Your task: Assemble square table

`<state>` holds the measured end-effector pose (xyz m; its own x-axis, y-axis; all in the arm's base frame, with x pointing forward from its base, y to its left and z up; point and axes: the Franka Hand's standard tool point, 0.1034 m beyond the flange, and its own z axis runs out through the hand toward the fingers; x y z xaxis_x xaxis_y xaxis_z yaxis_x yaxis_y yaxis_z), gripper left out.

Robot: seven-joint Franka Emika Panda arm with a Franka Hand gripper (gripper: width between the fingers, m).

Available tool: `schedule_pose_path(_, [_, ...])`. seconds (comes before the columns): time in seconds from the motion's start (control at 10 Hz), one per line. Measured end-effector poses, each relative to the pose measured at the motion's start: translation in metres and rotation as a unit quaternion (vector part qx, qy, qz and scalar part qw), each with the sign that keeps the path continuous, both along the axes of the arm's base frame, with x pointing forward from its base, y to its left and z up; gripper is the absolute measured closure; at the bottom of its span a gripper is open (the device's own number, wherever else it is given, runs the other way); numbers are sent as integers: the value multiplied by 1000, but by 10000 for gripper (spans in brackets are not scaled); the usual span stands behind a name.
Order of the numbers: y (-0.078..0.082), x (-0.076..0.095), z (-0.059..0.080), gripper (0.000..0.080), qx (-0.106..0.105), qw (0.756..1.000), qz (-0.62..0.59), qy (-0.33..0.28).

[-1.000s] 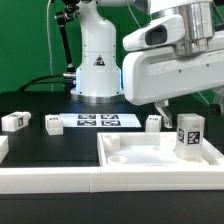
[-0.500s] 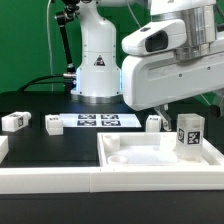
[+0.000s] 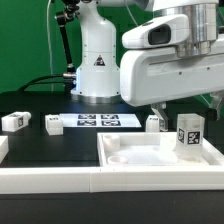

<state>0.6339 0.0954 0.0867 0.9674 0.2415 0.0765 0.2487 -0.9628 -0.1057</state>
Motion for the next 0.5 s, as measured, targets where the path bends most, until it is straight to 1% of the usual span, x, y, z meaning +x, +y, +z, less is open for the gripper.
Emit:
schedule_pose_path(0.3, [4, -2, -4, 150, 1, 1000, 1, 3])
schedule_pose_path(0.4, [4, -2, -4, 268, 1, 1000, 2, 4])
schedule_pose_path(0.5, [4, -3, -4, 404, 1, 1000, 2, 4])
